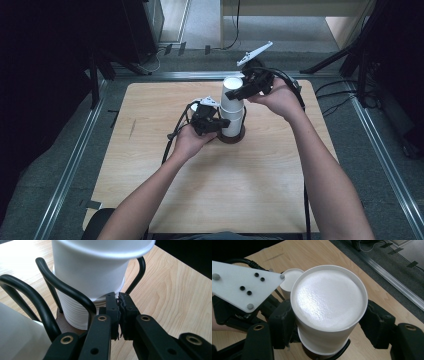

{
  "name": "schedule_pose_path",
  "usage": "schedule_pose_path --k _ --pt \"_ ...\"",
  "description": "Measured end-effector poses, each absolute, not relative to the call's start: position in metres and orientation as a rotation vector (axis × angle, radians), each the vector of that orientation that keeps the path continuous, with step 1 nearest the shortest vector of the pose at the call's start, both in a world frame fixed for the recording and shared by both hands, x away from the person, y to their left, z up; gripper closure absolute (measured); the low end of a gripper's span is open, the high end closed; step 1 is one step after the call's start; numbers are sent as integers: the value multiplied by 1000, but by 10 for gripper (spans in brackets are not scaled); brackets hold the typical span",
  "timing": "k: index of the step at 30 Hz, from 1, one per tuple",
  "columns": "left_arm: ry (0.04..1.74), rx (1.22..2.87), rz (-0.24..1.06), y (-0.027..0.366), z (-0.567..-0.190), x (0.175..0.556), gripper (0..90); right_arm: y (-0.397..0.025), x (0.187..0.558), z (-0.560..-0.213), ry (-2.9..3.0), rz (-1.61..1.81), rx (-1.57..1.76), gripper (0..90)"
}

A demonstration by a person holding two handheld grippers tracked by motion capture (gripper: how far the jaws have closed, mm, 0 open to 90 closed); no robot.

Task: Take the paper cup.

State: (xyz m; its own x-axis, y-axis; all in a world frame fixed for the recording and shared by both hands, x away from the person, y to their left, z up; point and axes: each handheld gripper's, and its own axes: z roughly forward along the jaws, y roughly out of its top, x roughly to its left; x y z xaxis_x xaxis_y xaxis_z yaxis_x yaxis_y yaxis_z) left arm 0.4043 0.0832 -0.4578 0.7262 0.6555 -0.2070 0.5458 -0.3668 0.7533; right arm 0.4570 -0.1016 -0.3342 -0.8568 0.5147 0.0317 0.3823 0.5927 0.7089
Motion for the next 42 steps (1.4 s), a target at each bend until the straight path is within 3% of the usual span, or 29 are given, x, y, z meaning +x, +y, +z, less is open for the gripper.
schedule_pose_path --k 21,31,42 --pt "888 2066 168 83 -458 404 831 -118 432 -286 2625 1118 707 327" --pt "873 2095 138 83 -458 403 783 -147 412 -287 2677 1135 684 329" --pt "814 2116 86 85 -454 393 710 -165 386 -311 2737 1133 624 328"
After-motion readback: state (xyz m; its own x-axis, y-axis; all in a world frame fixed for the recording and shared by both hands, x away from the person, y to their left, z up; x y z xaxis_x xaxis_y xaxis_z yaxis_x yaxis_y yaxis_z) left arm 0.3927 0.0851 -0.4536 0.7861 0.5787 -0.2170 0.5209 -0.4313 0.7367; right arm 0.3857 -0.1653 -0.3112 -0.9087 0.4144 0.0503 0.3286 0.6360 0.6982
